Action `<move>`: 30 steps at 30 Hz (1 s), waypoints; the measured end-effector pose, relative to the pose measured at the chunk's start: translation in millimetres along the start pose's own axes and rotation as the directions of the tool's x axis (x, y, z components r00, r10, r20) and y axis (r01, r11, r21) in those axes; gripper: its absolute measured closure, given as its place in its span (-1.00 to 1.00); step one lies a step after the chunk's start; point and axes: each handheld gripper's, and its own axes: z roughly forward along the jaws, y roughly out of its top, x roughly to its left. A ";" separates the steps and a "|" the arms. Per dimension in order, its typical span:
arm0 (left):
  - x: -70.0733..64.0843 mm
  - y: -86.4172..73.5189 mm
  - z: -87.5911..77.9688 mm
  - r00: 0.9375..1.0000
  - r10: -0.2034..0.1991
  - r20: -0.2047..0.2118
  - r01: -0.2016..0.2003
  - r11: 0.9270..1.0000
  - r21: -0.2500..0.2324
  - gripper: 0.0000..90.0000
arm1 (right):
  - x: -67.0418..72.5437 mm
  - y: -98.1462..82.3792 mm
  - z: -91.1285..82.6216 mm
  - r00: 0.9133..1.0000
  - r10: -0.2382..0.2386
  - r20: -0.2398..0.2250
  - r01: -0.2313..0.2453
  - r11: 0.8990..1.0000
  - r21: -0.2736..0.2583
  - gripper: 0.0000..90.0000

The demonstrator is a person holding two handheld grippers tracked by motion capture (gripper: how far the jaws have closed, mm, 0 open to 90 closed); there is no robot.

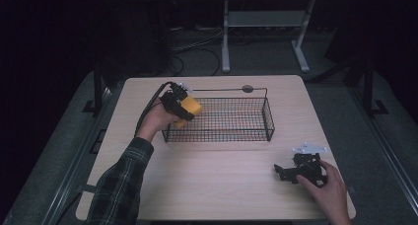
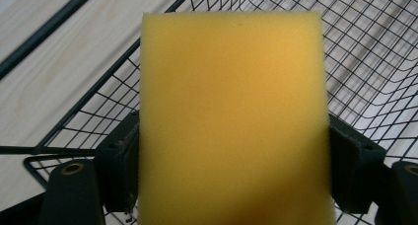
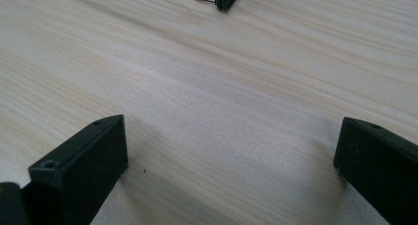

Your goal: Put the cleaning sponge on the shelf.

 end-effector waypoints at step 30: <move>2.3 -16.8 28.6 0.999 -0.040 0.023 0.039 0.998 0.046 -0.50 | 0.0 0.0 0.0 1.000 0.000 0.000 0.000 1.000 0.000 -1.00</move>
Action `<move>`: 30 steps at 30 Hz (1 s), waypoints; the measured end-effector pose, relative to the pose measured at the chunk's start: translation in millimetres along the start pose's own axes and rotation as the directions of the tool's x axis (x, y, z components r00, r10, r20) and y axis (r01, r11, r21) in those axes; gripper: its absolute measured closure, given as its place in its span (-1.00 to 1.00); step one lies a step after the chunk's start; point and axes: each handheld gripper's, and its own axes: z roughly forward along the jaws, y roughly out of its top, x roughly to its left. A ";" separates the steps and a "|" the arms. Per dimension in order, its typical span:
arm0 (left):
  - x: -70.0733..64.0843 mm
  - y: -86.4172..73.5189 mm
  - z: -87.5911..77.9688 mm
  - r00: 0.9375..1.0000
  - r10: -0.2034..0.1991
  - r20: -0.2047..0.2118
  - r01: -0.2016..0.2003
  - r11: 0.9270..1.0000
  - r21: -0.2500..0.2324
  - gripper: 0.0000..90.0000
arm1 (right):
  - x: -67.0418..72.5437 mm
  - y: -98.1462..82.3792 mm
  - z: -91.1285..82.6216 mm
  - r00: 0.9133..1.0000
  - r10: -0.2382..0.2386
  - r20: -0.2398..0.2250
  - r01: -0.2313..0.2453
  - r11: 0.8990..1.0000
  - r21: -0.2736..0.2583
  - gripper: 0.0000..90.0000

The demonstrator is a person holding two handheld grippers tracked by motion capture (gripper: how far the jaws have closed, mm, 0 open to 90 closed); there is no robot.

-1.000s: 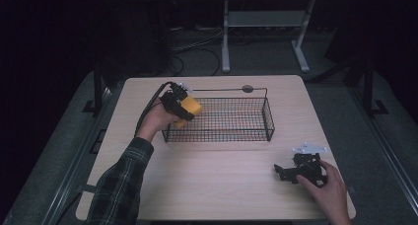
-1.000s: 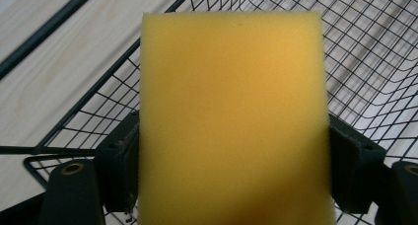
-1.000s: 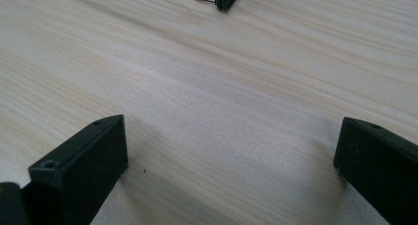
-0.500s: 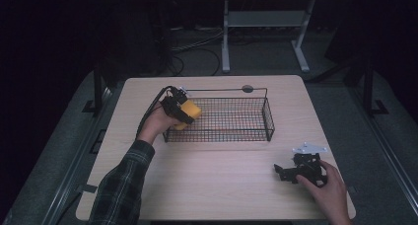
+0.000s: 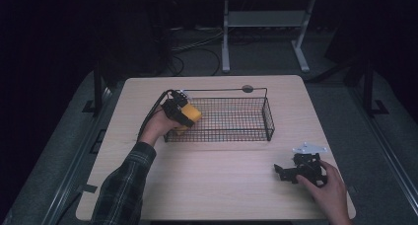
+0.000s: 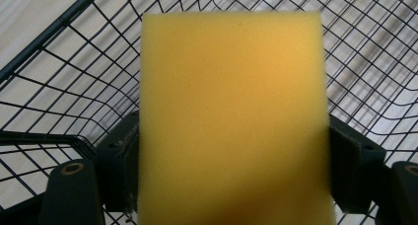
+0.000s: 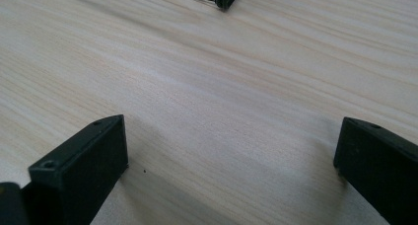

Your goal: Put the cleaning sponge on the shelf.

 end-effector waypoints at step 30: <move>1.9 0.2 -5.1 1.000 -0.003 0.002 0.003 1.000 -0.005 -0.59 | 0.0 0.0 0.0 1.000 0.000 0.000 0.000 1.000 0.000 -1.00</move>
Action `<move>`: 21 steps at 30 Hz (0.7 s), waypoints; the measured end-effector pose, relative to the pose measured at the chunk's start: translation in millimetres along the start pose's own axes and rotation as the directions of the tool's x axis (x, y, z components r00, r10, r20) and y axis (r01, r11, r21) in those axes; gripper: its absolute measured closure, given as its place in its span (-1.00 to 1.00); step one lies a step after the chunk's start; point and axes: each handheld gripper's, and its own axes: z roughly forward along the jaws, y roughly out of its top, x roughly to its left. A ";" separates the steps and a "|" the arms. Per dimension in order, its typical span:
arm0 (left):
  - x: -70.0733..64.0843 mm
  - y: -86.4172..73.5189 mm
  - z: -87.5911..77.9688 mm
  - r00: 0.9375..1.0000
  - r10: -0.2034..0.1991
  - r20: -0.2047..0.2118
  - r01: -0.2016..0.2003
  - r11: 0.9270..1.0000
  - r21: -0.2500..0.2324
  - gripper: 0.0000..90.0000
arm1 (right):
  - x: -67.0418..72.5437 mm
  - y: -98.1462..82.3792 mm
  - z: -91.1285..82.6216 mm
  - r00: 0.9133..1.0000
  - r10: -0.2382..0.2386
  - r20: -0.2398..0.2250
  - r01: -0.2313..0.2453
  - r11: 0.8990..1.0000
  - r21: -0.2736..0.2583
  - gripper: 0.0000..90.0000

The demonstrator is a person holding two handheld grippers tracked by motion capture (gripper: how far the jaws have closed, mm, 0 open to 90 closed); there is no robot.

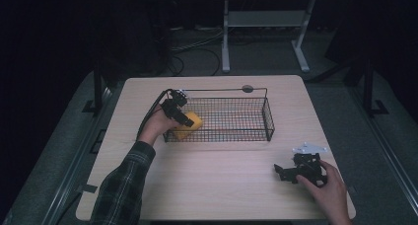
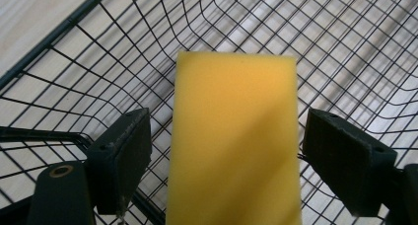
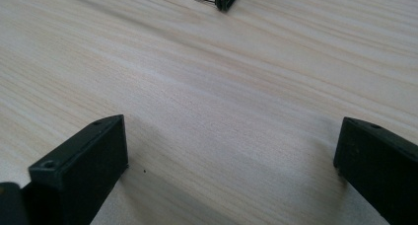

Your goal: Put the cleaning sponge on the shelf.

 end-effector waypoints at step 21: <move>-3.2 -6.7 -43.1 1.000 0.000 -0.004 -0.001 0.996 -0.092 -0.59 | 0.0 0.0 0.0 1.000 0.000 0.000 0.000 1.000 0.001 -1.00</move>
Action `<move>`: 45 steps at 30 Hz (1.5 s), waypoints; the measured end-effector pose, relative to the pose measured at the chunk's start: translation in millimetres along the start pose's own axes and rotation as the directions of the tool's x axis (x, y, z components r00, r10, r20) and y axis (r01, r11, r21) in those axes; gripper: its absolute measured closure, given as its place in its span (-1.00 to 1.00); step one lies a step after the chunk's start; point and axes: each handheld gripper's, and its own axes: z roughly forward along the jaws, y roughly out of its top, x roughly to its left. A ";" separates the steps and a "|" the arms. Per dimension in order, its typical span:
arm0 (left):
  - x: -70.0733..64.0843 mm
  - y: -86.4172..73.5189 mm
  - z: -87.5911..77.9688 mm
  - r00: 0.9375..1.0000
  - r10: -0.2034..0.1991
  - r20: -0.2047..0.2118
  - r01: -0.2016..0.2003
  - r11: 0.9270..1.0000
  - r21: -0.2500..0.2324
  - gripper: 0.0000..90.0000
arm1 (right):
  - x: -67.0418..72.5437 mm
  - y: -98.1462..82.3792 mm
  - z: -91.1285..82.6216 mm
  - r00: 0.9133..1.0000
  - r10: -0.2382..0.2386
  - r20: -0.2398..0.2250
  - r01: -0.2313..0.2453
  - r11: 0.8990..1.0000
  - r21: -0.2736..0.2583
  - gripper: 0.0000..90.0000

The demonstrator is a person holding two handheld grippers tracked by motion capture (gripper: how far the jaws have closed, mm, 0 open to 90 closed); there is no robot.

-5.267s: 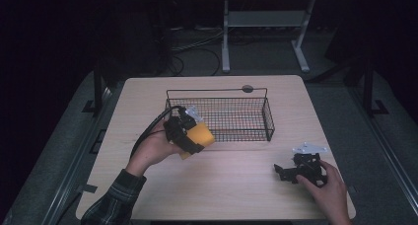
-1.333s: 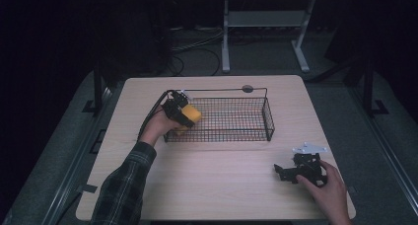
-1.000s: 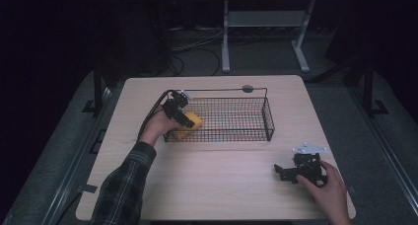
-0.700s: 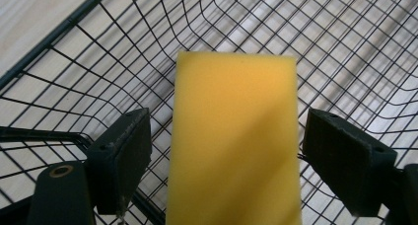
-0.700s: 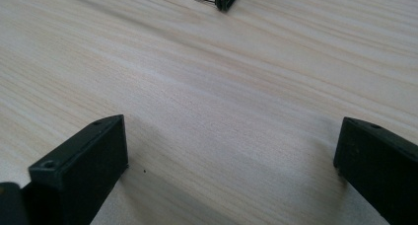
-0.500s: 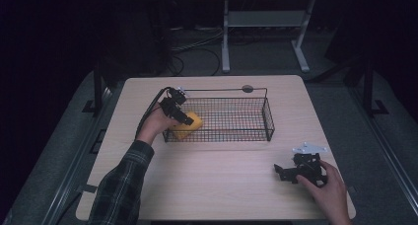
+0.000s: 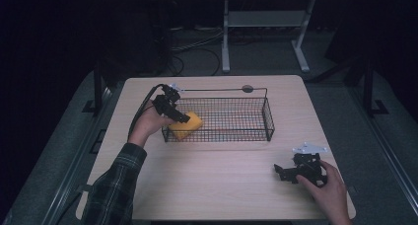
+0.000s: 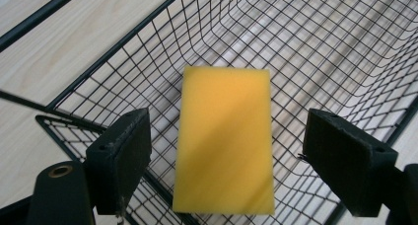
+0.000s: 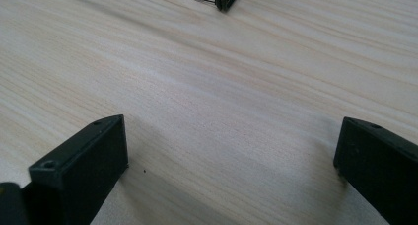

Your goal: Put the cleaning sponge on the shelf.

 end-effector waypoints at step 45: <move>-63.2 -130.3 -43.6 0.997 -0.023 -0.070 0.011 0.986 -0.169 -0.60 | 0.0 0.0 0.0 1.000 0.000 0.000 0.000 1.000 0.000 -1.00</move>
